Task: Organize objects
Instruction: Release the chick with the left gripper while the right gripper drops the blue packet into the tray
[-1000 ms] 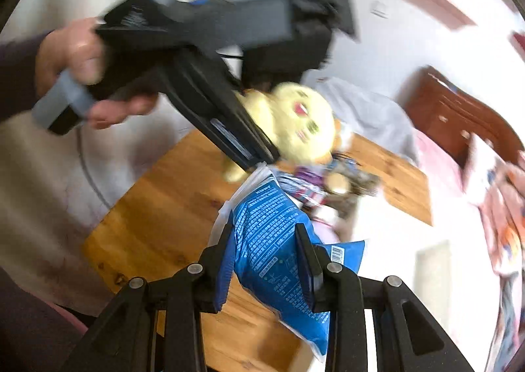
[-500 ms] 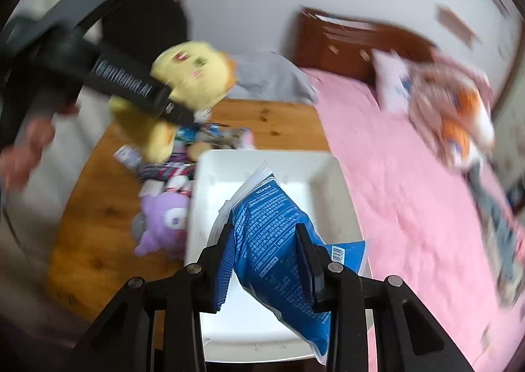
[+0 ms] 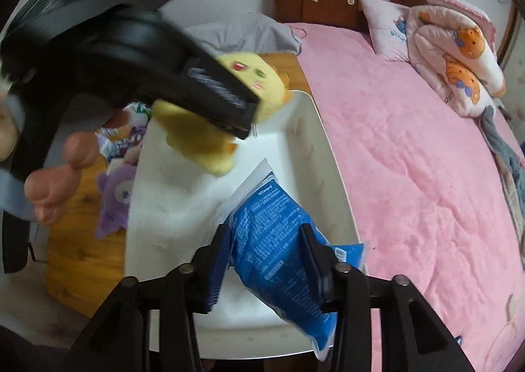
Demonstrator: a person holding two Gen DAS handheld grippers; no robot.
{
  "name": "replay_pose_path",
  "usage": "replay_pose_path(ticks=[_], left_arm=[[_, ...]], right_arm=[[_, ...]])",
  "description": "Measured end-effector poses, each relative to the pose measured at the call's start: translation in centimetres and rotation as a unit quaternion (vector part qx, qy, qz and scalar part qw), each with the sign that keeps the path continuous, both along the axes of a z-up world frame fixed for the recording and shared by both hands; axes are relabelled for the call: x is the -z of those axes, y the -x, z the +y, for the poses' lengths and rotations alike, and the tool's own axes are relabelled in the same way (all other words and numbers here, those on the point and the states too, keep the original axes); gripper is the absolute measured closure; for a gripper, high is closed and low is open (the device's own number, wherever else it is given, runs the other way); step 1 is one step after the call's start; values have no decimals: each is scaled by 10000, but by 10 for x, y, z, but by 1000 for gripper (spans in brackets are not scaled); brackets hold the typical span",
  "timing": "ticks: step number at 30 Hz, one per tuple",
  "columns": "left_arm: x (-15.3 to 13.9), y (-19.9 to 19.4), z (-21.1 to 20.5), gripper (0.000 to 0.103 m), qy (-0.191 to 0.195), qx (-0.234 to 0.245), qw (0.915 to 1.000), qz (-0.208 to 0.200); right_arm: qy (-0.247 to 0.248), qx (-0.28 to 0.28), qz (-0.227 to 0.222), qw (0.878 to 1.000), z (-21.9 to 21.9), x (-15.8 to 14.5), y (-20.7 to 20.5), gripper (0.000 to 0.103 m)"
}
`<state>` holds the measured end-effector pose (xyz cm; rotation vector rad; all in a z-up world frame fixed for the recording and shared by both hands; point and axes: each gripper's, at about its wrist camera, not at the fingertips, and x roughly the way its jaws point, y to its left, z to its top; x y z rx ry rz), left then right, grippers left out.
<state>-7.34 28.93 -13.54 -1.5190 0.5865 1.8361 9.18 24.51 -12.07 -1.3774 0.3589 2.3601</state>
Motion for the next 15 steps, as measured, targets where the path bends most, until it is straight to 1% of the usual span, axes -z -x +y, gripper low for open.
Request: replay_pose_path(ticks=[1, 2, 3, 4, 5, 7, 15], left_arm=[[2, -3, 4, 40, 34, 54, 10000, 27], [3, -5, 7, 37, 59, 91, 9999, 48], [3, -7, 10, 33, 90, 122, 9998, 96], [3, -9, 10, 23, 107, 134, 9998, 141], [3, -10, 11, 19, 123, 132, 9996, 204], [2, -11, 11, 18, 138, 144, 9995, 235], [-6, -7, -2, 18, 79, 24, 9998, 169]], right_arm=[[-86, -45, 4, 10000, 0, 1, -1, 50], [-165, -89, 10, 9998, 0, 1, -2, 44], [-243, -148, 38, 9996, -2, 0, -4, 35], [-284, -193, 76, 9994, -5, -2, -7, 29], [-322, -236, 120, 9991, -6, -4, -8, 28], [-404, -317, 151, 9986, -9, -6, -10, 26], [-512, -513, 152, 9973, -17, -10, -5, 26]])
